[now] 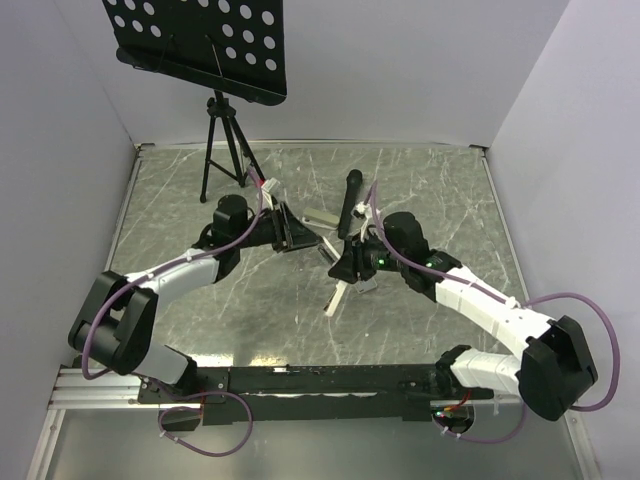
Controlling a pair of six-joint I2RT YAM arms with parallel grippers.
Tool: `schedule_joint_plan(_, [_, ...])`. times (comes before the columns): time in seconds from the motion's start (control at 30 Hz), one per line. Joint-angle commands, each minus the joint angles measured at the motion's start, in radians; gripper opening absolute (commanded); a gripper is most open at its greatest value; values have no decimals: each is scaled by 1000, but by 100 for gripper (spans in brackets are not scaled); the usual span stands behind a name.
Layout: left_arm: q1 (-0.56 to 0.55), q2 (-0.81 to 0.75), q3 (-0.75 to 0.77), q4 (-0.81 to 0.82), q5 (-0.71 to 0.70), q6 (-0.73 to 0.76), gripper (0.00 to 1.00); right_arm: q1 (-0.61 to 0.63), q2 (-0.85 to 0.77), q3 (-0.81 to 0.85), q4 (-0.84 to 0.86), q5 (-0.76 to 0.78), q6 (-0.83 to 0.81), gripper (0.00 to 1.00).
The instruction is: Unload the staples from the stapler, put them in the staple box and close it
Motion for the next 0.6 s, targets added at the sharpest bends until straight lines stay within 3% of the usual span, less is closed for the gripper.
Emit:
schedule_joint_plan(0.0, [14, 8, 24, -150, -141, 59, 55, -2, 47, -14, -34, 155, 11, 0])
schedule_joint_plan(0.07, [17, 5, 9, -146, -143, 49, 56, -2, 88, -9, -51, 212, 19, 0])
schedule_joint_plan(0.3, [17, -88, 39, -367, -306, 142, 59, 18, 208, 37, -142, 352, 59, 0])
schedule_joint_plan(0.43, [18, -150, 50, -470, -385, 196, 60, 21, 207, 34, -142, 343, 70, 0])
schedule_joint_plan(0.57, [20, -179, 50, -491, -341, 242, 61, 23, 170, 48, -148, 255, 65, 0])
